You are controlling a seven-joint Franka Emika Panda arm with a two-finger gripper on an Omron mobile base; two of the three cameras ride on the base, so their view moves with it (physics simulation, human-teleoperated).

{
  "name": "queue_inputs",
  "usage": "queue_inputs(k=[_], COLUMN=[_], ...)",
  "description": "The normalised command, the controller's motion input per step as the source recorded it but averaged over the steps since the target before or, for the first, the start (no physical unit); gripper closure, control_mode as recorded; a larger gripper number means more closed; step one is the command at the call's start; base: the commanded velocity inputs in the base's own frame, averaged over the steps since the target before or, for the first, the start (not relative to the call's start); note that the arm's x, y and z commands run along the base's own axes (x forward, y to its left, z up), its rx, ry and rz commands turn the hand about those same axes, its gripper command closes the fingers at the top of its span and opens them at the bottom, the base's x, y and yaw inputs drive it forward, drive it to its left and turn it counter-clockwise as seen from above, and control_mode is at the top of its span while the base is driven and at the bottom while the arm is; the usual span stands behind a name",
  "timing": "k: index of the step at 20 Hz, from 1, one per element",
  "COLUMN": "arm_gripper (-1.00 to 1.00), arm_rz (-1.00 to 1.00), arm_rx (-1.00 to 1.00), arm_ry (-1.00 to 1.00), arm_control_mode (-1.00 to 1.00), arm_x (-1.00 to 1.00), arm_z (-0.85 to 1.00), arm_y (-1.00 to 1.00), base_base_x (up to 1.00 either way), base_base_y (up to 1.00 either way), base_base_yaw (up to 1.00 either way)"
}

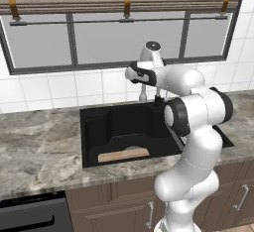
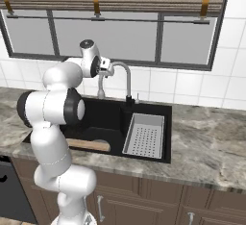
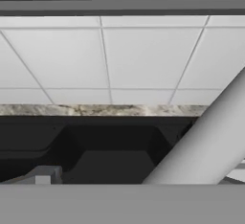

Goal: Turn on the sink faucet with hot water and rinse the cutting board for ten seconds, then turn off the faucet. Push the cutting board to reach the water if necessary.

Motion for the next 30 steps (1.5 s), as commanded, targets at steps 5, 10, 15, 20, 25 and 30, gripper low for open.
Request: queue_inputs(k=[5,10,15,20,25,30], arm_gripper=[-1.00,-1.00,-1.00,-1.00,-1.00,-1.00], arm_rz=[0.00,0.00,0.00,0.00,0.00,0.00], arm_rx=[0.00,0.00,0.00,0.00,0.00,0.00], arm_ry=[0.00,0.00,0.00,0.00,0.00,-0.01], arm_control_mode=[-1.00,-1.00,-1.00,-1.00,-1.00,-1.00], arm_x=[0.01,0.00,0.00,0.00,-0.09,-0.10], arm_z=[0.00,0.01,0.07,0.05,0.15,0.25], arm_y=[0.01,-0.11,-0.10,-0.13,-0.05,0.00], base_base_x=[0.00,0.00,0.00,0.00,0.00,0.00], base_base_y=[0.00,0.00,0.00,0.00,0.00,0.00], base_base_yaw=[0.00,0.00,0.00,0.00,0.00,0.00])
